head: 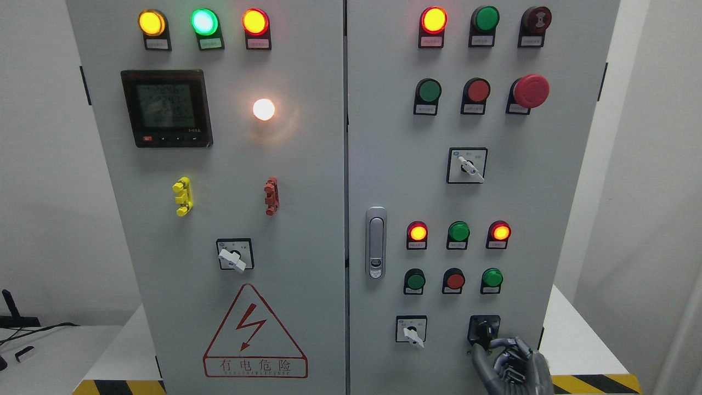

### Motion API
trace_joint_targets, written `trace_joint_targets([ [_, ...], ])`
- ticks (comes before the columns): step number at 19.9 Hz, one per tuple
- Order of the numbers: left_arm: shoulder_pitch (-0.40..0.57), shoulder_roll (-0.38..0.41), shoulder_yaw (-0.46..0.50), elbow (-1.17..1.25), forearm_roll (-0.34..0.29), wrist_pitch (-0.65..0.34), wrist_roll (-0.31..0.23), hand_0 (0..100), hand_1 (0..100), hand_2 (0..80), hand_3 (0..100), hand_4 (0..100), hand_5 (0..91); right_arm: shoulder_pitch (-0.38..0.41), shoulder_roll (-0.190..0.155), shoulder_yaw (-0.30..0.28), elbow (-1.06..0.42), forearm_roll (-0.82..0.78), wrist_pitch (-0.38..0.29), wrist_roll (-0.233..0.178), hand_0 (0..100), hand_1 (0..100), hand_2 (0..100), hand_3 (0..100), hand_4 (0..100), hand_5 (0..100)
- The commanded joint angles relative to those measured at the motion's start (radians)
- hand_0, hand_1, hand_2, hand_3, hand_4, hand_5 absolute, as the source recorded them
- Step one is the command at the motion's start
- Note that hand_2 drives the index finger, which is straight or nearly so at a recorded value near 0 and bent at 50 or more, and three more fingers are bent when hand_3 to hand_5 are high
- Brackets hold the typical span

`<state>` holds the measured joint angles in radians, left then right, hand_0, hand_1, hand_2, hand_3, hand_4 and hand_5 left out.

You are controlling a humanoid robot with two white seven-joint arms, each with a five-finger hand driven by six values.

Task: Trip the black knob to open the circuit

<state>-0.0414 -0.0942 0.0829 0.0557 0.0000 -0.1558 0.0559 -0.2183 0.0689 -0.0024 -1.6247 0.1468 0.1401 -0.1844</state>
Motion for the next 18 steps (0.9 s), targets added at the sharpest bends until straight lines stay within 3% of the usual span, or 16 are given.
trace_joint_targets([
  [1,0.0,0.001,0.0,0.001,-0.031,-0.001,-0.001,12,39,0.0,0,0,0.0,-0.003,0.0,-0.013,0.0,-0.006,-0.002,0.0,32,73,52,91,93,100],
  [18,0.0,0.001,0.0,0.0,-0.031,-0.001,-0.001,12,39,0.0,0,0,0.0,-0.007,0.002,0.008,0.002,-0.004,-0.002,0.0,32,73,51,91,93,100],
])
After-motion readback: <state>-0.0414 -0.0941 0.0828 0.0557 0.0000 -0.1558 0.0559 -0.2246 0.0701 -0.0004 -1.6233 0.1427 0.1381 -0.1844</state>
